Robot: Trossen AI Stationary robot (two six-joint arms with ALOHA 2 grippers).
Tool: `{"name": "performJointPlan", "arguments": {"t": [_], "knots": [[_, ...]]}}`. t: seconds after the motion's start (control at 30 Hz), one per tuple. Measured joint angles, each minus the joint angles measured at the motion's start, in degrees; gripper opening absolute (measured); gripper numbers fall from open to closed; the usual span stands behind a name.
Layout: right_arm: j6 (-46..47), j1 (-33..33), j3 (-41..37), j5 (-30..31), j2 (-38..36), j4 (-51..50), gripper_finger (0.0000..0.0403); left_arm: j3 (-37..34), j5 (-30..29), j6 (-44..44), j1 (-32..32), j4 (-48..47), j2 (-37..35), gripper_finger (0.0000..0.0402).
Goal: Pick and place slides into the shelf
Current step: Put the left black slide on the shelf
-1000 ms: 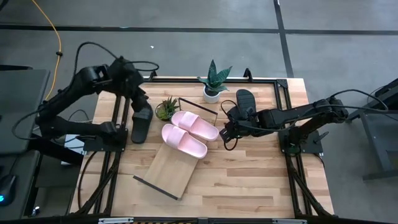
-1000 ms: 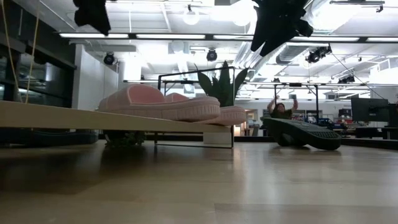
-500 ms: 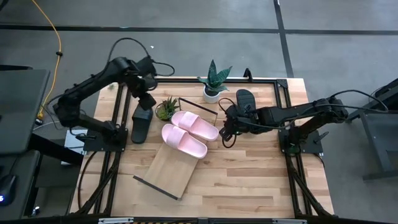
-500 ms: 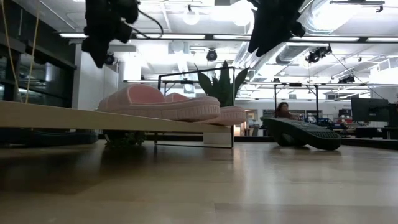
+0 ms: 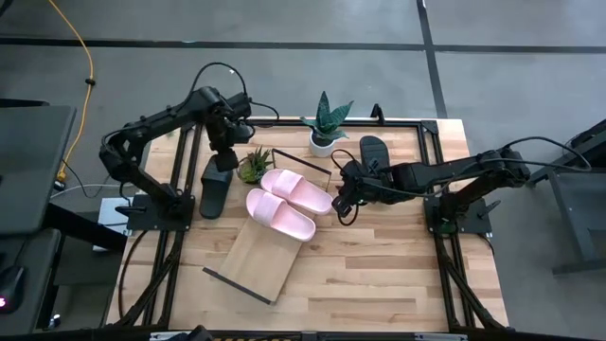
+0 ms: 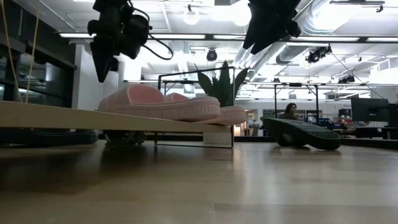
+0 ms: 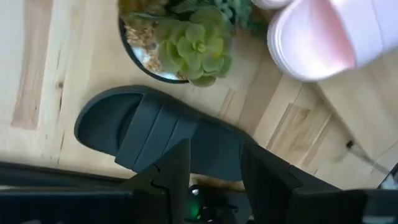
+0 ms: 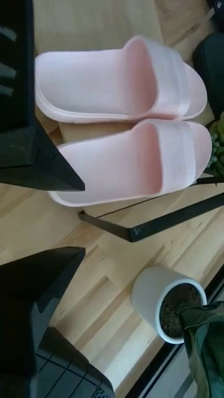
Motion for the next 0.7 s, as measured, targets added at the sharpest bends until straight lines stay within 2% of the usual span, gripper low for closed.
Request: {"name": "performJointPlan", "arguments": {"t": [0.23, 0.47, 0.7], "knots": [[2.82, 0.0, 0.0, 2.62, 0.02, 0.16, 0.0146, -6.69, 0.02, 5.22, 0.0, 2.44, 0.02, 0.0127], [8.48, -0.17, 0.0, 2.66, 0.0, 0.18, 0.0146, -13.37, 1.99, 8.93, 0.11, 8.15, 0.04, 0.0127], [11.46, -0.22, 0.0, 3.9, 0.01, 0.17, 0.0146, -19.18, 5.92, 13.54, 3.88, 10.84, 0.02, 0.0126]]}}
